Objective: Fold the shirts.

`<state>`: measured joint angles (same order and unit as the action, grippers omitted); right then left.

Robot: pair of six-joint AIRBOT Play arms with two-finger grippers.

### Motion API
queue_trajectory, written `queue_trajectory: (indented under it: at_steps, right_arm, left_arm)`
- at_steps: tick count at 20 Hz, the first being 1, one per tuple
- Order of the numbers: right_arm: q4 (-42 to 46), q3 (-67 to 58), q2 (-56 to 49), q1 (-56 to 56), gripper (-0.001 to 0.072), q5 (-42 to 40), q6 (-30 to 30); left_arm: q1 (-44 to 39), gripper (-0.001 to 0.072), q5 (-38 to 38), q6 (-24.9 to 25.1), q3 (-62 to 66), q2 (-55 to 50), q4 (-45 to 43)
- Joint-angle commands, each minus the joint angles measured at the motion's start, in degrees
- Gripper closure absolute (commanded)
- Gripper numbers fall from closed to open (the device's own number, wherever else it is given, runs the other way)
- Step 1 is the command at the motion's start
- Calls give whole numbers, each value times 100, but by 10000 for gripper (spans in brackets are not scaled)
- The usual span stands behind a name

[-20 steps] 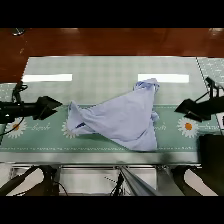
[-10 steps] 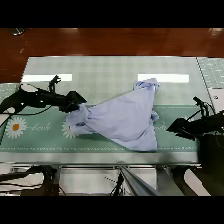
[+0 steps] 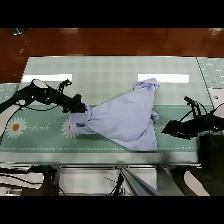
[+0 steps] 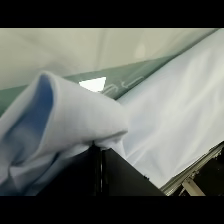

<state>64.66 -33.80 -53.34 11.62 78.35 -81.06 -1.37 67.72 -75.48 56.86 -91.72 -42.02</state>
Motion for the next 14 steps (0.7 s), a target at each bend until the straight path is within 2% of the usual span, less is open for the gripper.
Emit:
queue_trajectory:
  at_steps: [1,3,6,11,14]
  right_arm:
    - [22,37,4,-76,95,83,-81]
    - [-52,275,4,-79,95,197,-120]
    - [-654,785,4,-79,95,214,26]
    - [-240,929,-162,-76,95,-35,7]
    - [-645,929,-667,-79,95,-133,197]
  left_arm:
    - [-9,689,81,-2,35,-39,-111]
    - [-9,689,61,-2,35,-39,-111]
    - [-9,689,4,-7,33,-39,-109]
    - [-9,688,-66,-4,33,-39,-109]
    - [-22,688,-168,-7,33,-39,-107]
